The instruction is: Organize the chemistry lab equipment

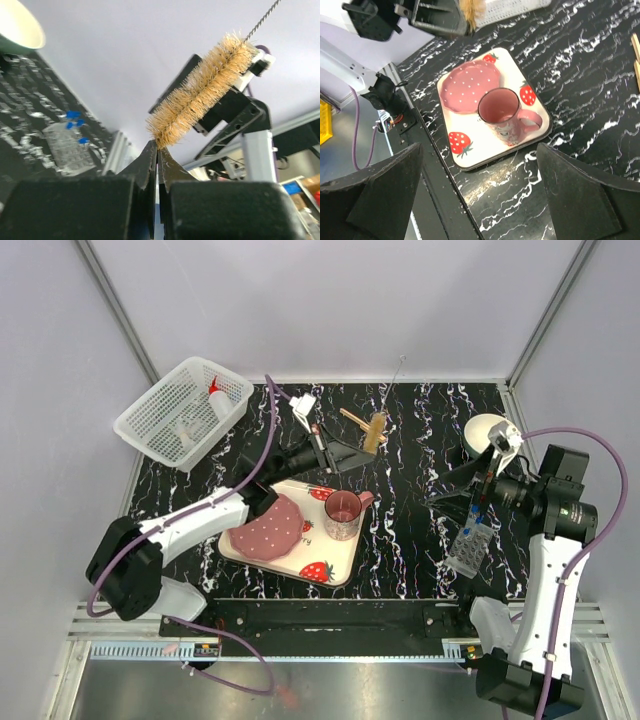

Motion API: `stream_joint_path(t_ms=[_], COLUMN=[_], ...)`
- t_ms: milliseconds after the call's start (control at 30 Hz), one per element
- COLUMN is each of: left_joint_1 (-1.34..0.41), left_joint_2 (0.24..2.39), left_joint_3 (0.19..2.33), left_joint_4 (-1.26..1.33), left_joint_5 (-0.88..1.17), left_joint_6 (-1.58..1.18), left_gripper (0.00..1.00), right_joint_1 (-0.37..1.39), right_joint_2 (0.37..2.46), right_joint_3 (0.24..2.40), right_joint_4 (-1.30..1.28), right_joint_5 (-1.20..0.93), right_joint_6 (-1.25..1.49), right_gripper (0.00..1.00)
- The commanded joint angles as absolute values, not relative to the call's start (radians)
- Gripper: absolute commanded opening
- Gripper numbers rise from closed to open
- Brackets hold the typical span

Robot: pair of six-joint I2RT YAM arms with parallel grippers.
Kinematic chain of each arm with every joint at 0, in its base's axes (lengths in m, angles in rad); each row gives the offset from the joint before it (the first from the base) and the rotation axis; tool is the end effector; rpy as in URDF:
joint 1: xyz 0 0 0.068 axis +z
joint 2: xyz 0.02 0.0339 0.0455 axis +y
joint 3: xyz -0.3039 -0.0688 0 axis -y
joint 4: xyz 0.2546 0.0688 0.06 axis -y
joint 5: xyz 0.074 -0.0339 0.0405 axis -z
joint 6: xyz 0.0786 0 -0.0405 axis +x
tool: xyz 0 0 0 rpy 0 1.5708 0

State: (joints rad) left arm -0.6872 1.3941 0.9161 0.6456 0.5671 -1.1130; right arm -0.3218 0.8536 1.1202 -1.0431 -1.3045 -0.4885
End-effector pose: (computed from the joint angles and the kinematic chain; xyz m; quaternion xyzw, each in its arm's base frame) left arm 0.2504 -0.2601 0.3722 0.0779 0.6508 -0.6867 0.3143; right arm 0.1355 0.0347 0.4011 -0.2950 0.7108 0.3933 0.5031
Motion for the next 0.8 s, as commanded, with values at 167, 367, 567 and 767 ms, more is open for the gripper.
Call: stream_joint_path(t_ms=[167, 367, 567, 767], left_joint_1=[-0.871, -0.931, -0.980, -0.999], left_joint_2=[1.502, 1.552, 1.591, 1.605], left_joint_3=[0.923, 0.949, 0.974, 0.985], left_joint_4=[1.012, 1.016, 0.996, 0.985], left_joint_5=[0.385, 0.336, 0.307, 0.284], left_joint_6=[-1.330, -1.316, -1.307, -1.296], left_gripper=[0.00, 0.00, 0.00, 0.00], right_joint_1=[-0.324, -0.301, -0.175, -0.104], right_joint_2=[0.808, 0.810, 0.847, 0.902], right_joint_3=[1.070, 0.968, 0.960, 0.989], right_joint_4=[-0.298, 0.148, 0.120, -0.013], right_joint_5=[-1.470, -1.441, -1.345, -1.269], right_joint_6=[0.247, 0.679, 0.655, 0.539], right_gripper=[1.00, 1.00, 0.93, 0.76])
